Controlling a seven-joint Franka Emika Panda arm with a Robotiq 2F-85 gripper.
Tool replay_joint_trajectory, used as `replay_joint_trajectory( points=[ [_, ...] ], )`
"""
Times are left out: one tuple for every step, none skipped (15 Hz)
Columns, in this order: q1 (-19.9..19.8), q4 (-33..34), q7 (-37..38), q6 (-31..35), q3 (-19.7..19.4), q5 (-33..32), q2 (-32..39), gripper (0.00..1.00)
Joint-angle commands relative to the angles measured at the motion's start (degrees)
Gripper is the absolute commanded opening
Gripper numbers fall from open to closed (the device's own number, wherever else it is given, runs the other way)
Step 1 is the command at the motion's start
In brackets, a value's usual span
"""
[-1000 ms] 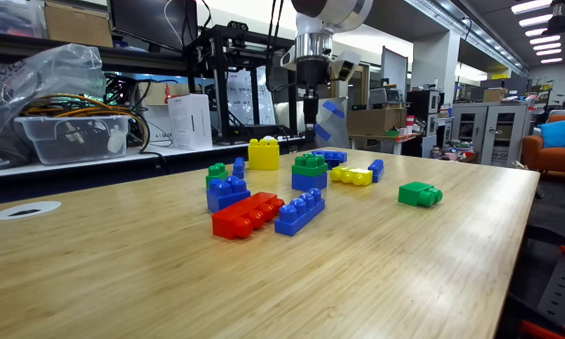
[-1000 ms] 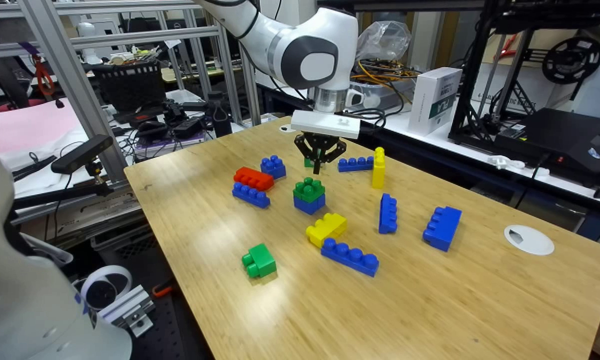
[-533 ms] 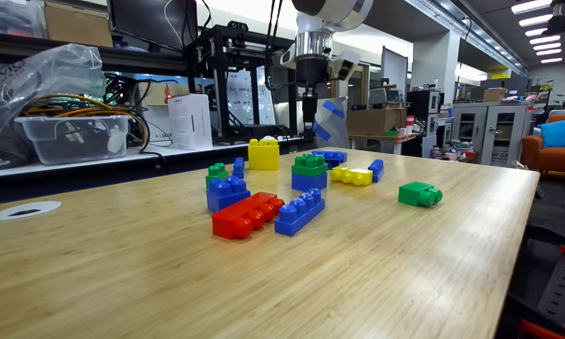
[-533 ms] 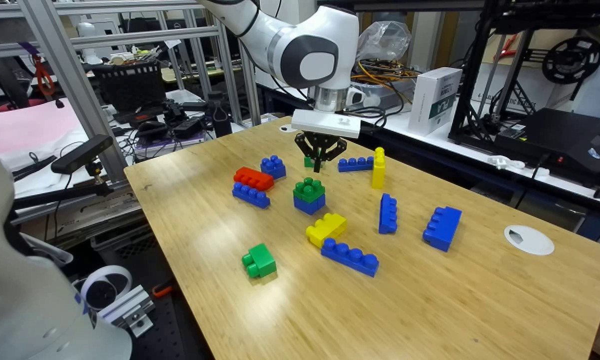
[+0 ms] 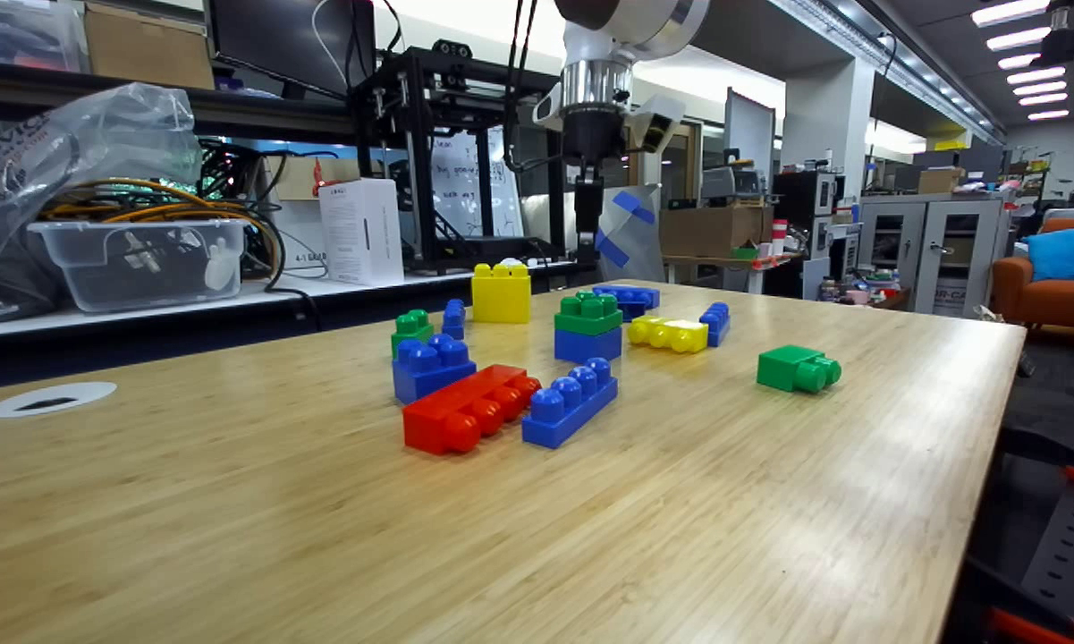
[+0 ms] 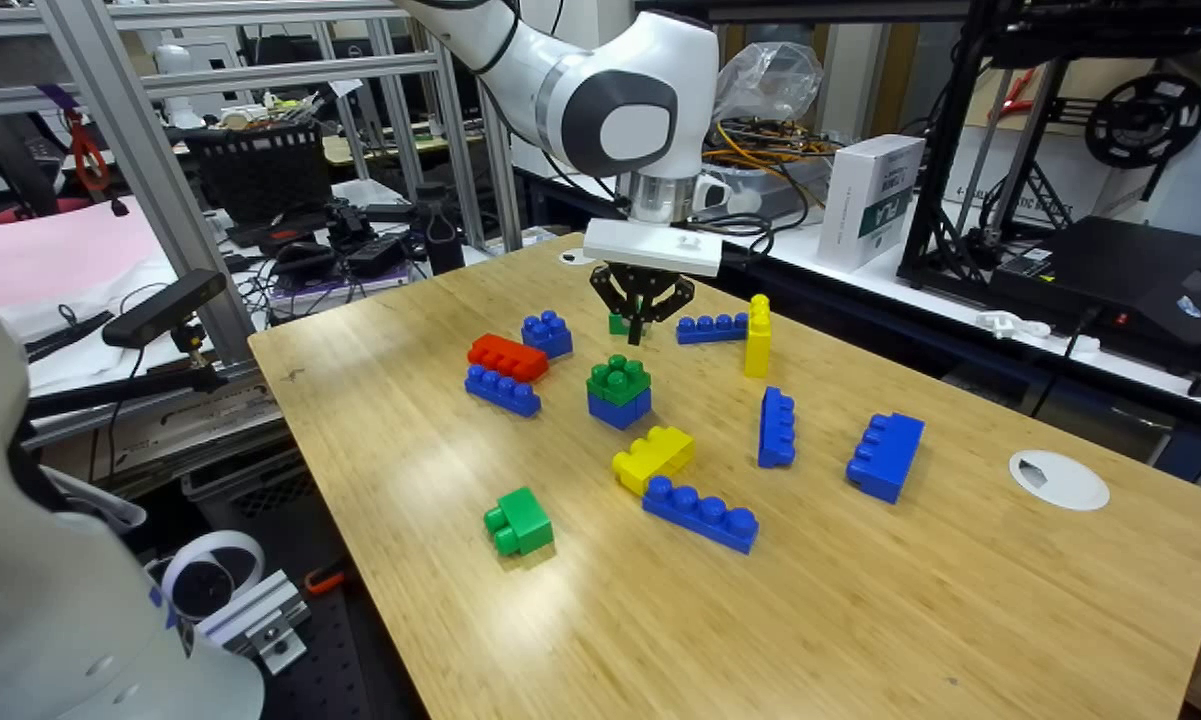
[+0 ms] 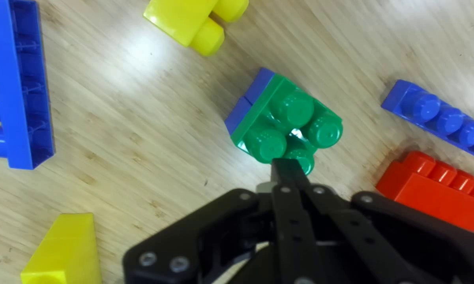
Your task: Turn the blue legos with the green legos on the top anti clockwise then put the green legos on top of the same legos
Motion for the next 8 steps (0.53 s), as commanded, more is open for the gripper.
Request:
replay_joint_trajectory(
  points=[
    [-0.4, 0.07, 0.13, -0.09, 0.43, -0.15, 0.01, 0.01],
    [-0.4, 0.07, 0.13, -0.08, 0.43, -0.15, 0.01, 0.0],
    [-0.18, -0.32, 1.24, 0.89, 0.21, -0.73, -0.12, 0.0],
    [-0.11, -0.48, 1.69, 1.09, 0.16, -1.02, -0.18, 0.0],
    [0.0, -0.71, 2.67, 1.62, 0.08, -1.32, -0.27, 0.0],
    [0.11, -0.87, 3.83, 2.21, 0.01, -1.55, -0.32, 0.0],
    [0.38, -1.18, 5.86, 3.4, -0.15, -2.13, -0.4, 0.0],
    [0.63, -1.43, 8.19, 4.58, -0.3, -2.75, -0.42, 0.0]
  ],
)
